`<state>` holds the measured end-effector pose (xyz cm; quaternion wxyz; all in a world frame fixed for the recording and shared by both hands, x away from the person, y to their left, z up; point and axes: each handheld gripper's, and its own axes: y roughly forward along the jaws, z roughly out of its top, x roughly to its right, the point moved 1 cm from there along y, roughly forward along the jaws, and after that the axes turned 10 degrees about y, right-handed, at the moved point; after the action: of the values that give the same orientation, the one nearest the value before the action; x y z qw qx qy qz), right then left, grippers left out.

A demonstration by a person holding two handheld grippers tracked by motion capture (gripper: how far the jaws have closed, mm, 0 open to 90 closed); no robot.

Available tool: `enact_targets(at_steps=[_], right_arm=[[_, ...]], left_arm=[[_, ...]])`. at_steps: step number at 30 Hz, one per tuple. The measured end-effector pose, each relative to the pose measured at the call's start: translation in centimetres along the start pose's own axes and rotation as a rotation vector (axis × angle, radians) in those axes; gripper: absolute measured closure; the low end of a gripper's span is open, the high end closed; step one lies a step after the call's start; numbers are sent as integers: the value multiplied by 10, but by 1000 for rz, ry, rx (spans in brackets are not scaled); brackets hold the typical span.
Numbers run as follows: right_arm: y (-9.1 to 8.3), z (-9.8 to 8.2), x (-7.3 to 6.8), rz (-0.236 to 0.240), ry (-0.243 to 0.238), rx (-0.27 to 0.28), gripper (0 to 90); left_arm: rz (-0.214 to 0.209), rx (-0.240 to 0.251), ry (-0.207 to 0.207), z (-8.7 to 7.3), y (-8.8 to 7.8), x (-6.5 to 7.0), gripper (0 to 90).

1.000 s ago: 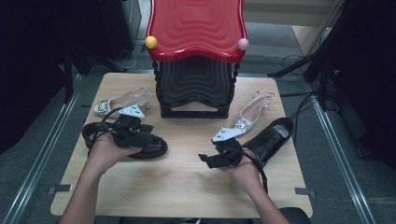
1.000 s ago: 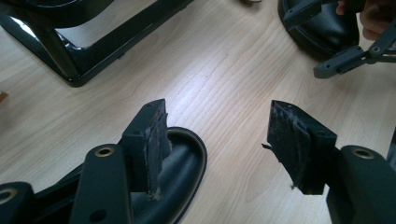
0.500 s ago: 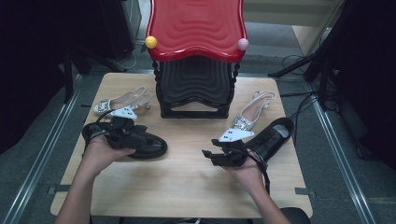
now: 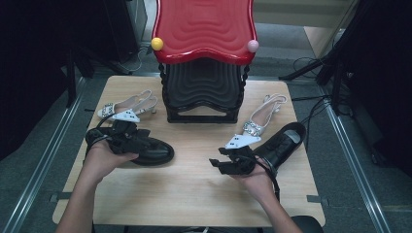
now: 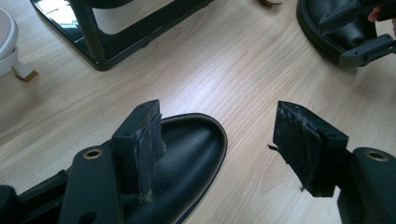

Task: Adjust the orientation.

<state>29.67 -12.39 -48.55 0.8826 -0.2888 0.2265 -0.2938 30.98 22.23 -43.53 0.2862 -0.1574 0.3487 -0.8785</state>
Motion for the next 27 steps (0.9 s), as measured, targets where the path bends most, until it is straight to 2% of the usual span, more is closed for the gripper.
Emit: enact_targets(at_steps=[4, 9, 11, 19, 22, 25, 27], right_arm=[[1, 0, 0, 6, 5, -6, 471], [2, 1, 0, 13, 6, -13, 469], [3, 1, 1, 15, 2, -13, 466], [9, 3, -1, 21, -7, -31, 453], [11, 4, -1, 23, -11, -35, 452], [13, 5, -2, 25, -15, -37, 452], [14, 5, -3, 29, -22, -40, 452]], left_arm=[[7, -7, 1, -2, -3, -2, 336], [42, -11, -26, -8, -15, -9, 338], [44, -12, -32, -9, -17, -11, 341], [103, -8, -73, -22, -33, -21, 341], [136, -21, -91, -29, -41, -26, 342], [141, -23, -104, -32, -44, -28, 341], [159, -23, -117, -36, -48, -29, 342]])
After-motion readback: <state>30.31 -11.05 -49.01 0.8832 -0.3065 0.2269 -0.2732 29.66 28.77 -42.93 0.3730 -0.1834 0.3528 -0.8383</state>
